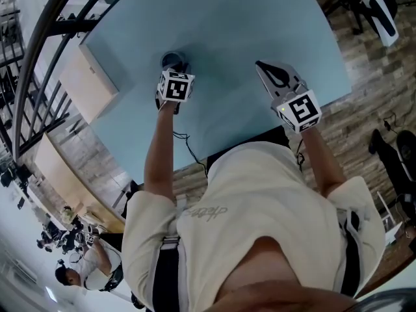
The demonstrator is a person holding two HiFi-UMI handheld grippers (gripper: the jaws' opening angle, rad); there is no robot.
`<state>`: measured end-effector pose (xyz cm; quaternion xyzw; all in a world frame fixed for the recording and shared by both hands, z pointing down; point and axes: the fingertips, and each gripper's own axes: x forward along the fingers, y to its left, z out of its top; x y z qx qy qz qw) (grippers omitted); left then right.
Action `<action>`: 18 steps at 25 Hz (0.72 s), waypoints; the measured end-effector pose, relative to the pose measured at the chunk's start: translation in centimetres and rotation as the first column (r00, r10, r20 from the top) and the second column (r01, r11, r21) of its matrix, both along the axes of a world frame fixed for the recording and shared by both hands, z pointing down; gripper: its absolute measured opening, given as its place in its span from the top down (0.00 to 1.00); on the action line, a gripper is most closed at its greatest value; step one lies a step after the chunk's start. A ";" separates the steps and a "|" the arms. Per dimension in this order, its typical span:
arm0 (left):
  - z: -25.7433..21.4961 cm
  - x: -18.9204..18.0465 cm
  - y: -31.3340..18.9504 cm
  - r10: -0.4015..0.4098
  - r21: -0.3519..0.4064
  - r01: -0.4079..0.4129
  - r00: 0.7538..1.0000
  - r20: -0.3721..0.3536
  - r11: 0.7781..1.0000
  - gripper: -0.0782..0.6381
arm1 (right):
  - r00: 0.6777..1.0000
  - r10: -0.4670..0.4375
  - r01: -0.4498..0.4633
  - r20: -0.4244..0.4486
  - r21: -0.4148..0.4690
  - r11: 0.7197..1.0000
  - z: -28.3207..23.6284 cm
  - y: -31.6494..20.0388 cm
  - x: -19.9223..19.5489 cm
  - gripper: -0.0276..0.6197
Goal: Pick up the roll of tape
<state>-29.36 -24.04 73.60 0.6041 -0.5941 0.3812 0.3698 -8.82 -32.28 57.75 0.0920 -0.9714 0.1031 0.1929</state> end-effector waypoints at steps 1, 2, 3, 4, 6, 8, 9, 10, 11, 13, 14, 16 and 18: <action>0.0 0.0 0.0 -0.003 -0.002 0.003 1.000 0.002 1.000 0.80 | 1.000 0.001 -0.001 0.000 -0.004 1.000 0.1 0.0 0.1 0.95; -0.1 -0.1 -0.1 -0.012 -0.001 0.012 1.000 0.005 1.000 0.81 | 1.000 0.000 0.000 -0.001 -0.009 1.000 0.2 0.0 0.1 0.95; -0.2 -0.1 0.0 -0.022 0.002 0.022 1.000 0.008 1.000 0.81 | 1.000 -0.001 0.001 -0.003 -0.014 1.000 0.3 0.1 0.1 0.95; -0.3 -0.1 0.0 -0.032 0.007 0.032 0.999 0.010 0.999 0.81 | 1.000 -0.003 0.003 -0.005 -0.021 1.000 0.3 0.3 0.1 0.95; -0.7 -0.2 0.1 -0.056 0.017 0.056 0.998 0.012 0.998 0.81 | 1.000 -0.009 0.008 -0.005 -0.031 0.999 0.3 0.6 0.1 0.95; -1.2 -0.3 0.3 -0.080 0.032 0.080 0.997 0.016 0.996 0.81 | 1.000 -0.019 0.019 -0.004 -0.034 0.999 0.3 0.9 0.1 0.95; -1.5 -0.4 0.4 -0.091 0.040 0.090 0.996 0.017 0.995 0.81 | 1.000 -0.025 0.025 -0.005 -0.034 0.999 0.3 1.0 0.1 0.95; -1.9 -0.4 0.5 -0.100 0.047 0.099 0.995 0.017 0.994 0.81 | 0.999 -0.032 0.031 -0.008 -0.033 0.999 0.3 1.2 0.1 0.95; -2.3 -0.3 0.7 -0.108 0.052 0.107 0.994 0.016 0.993 0.81 | 0.999 -0.039 0.039 -0.009 -0.030 0.999 0.2 1.3 0.1 0.95; -3.0 -0.2 1.4 -0.121 0.065 0.120 0.993 0.013 0.991 0.81 | 0.998 -0.058 0.058 -0.005 -0.015 0.998 -0.1 1.8 -0.2 0.95; -3.4 -0.2 1.7 -0.124 0.073 0.123 0.992 0.015 0.990 0.81 | 0.998 -0.064 0.064 0.000 -0.007 0.998 -0.4 2.0 -0.4 0.95; -4.5 -0.2 2.2 -0.128 0.092 0.126 0.992 0.022 0.988 0.81 | 0.998 -0.068 0.068 0.007 0.005 0.998 -1.3 2.2 -0.8 0.95; -5.9 -0.1 2.6 -0.136 0.112 0.132 0.990 0.028 0.985 0.81 | 0.997 -0.075 0.075 0.014 0.019 0.997 -2.1 2.4 -1.1 0.95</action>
